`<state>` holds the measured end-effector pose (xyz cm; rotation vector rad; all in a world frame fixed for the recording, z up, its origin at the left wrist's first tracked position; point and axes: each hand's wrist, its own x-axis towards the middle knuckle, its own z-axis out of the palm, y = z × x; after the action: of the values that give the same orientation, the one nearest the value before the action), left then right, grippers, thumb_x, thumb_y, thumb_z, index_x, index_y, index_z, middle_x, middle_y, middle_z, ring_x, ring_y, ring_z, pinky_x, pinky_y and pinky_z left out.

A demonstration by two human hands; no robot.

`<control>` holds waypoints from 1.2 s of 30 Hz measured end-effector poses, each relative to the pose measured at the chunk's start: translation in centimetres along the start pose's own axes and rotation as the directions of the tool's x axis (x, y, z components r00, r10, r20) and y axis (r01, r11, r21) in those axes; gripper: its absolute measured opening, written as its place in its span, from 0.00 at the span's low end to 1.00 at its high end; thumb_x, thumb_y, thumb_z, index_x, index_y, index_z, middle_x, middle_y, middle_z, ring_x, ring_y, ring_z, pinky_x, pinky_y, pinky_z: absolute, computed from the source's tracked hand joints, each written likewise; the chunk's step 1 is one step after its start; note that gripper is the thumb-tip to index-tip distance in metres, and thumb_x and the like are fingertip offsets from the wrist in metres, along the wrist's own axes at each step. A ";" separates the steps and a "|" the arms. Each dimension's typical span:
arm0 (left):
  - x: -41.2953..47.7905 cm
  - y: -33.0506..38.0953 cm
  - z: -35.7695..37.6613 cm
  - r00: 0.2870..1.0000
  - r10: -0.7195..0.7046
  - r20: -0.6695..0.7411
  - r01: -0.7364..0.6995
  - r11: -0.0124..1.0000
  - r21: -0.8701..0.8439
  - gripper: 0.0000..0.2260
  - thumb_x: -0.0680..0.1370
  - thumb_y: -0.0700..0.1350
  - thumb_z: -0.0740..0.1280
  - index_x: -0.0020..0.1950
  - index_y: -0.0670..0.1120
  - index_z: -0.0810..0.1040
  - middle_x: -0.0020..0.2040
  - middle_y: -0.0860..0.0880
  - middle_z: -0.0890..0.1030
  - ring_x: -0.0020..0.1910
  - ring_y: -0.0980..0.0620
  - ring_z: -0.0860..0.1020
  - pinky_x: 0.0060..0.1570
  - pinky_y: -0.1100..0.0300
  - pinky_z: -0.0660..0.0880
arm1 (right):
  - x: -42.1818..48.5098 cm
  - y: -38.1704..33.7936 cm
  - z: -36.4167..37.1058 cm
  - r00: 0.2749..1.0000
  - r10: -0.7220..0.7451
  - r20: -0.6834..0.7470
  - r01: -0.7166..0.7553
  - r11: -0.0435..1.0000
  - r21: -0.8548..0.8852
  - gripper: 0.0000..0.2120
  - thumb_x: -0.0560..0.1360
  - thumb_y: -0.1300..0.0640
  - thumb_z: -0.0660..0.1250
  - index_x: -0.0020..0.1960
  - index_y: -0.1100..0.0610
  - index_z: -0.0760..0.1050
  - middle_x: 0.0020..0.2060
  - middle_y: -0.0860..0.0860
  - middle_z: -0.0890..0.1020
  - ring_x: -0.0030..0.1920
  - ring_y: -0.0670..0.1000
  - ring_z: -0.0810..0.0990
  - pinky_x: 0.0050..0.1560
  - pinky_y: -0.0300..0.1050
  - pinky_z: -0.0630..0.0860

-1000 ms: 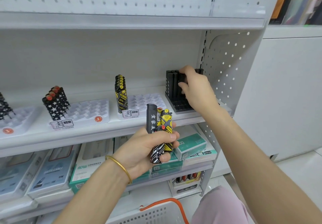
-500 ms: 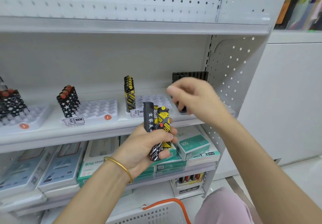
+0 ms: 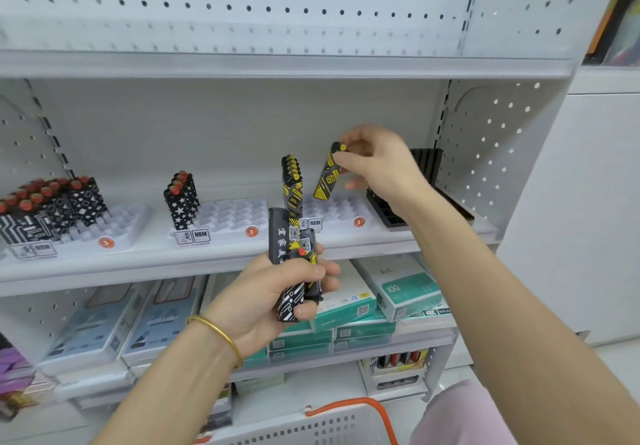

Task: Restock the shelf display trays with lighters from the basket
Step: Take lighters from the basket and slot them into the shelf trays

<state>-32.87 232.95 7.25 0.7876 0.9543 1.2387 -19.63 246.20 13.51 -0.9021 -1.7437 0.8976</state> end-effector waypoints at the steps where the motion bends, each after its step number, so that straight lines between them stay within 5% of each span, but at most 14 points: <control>1: 0.0 0.1 -0.1 1.000 -0.006 -0.002 0.006 1.000 -0.005 0.11 0.72 0.29 0.62 0.53 0.38 0.74 0.37 0.41 0.82 0.34 0.50 0.80 0.18 0.66 0.63 | 0.8 0.1 0.6 1.000 -0.014 0.002 0.014 0.999 -0.043 0.07 0.75 0.65 0.66 0.51 0.57 0.73 0.40 0.50 0.76 0.39 0.49 0.78 0.35 0.43 0.78; 8: 0.0 0.1 -0.9 1.000 -0.027 -0.004 0.027 1.000 0.004 0.18 0.63 0.30 0.67 0.53 0.38 0.74 0.40 0.40 0.83 0.35 0.49 0.81 0.18 0.66 0.64 | 4.5 1.3 3.1 0.991 -0.017 0.133 0.032 0.993 -0.110 0.06 0.76 0.67 0.63 0.50 0.58 0.72 0.39 0.49 0.72 0.39 0.52 0.76 0.45 0.50 0.79; 16: 0.0 0.2 -1.1 0.999 -0.031 0.019 0.031 0.999 -0.023 0.17 0.64 0.32 0.65 0.52 0.38 0.76 0.40 0.40 0.82 0.35 0.49 0.81 0.18 0.66 0.64 | 5.4 1.6 2.3 0.950 -0.010 0.311 0.059 0.987 -0.147 0.07 0.76 0.69 0.62 0.50 0.59 0.72 0.43 0.55 0.73 0.41 0.52 0.77 0.45 0.43 0.81; 24: 0.1 0.2 -0.9 0.999 -0.013 0.034 0.014 0.999 -0.038 0.17 0.63 0.31 0.63 0.51 0.37 0.75 0.41 0.39 0.83 0.36 0.50 0.82 0.19 0.66 0.65 | 3.5 0.8 2.1 0.981 -0.023 0.194 0.098 0.917 -0.388 0.14 0.75 0.63 0.66 0.59 0.57 0.73 0.46 0.52 0.77 0.45 0.53 0.78 0.49 0.48 0.79; 27: 0.1 0.2 -0.9 0.999 0.014 0.043 -0.013 0.999 -0.035 0.18 0.63 0.30 0.63 0.52 0.37 0.75 0.42 0.39 0.83 0.36 0.50 0.82 0.19 0.66 0.66 | 0.0 -1.1 1.4 0.987 -0.146 0.064 0.159 0.940 -0.301 0.07 0.74 0.60 0.67 0.52 0.56 0.77 0.40 0.53 0.80 0.40 0.54 0.80 0.37 0.49 0.79; 32: 0.0 0.6 -0.1 0.996 0.057 0.064 -0.057 0.998 -0.010 0.15 0.70 0.25 0.62 0.52 0.39 0.77 0.42 0.39 0.82 0.39 0.49 0.81 0.20 0.67 0.65 | -5.6 -2.1 1.2 0.908 0.025 0.418 0.143 0.920 -0.365 0.09 0.71 0.54 0.72 0.47 0.57 0.81 0.34 0.49 0.81 0.31 0.39 0.74 0.32 0.32 0.71; 34: 0.0 0.5 0.1 0.998 0.046 0.044 -0.046 0.999 -0.010 0.15 0.72 0.25 0.61 0.52 0.40 0.78 0.47 0.37 0.82 0.44 0.46 0.82 0.21 0.68 0.65 | -6.3 -1.9 0.7 0.931 -0.044 0.362 0.175 0.925 -0.338 0.07 0.69 0.57 0.74 0.46 0.55 0.80 0.34 0.46 0.80 0.32 0.38 0.74 0.34 0.30 0.69; 36: 0.2 0.6 -0.2 0.999 0.026 -0.030 -0.027 0.999 -0.038 0.12 0.74 0.27 0.60 0.53 0.40 0.76 0.53 0.34 0.81 0.49 0.42 0.82 0.20 0.69 0.65 | -6.9 -2.0 -0.2 0.959 -0.097 0.267 0.135 0.982 -0.129 0.07 0.69 0.62 0.74 0.42 0.52 0.79 0.35 0.47 0.80 0.32 0.43 0.78 0.31 0.35 0.71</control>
<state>-33.28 233.20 7.64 0.7557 0.9434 1.2909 -17.85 239.27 12.49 -0.7921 -2.0886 0.8484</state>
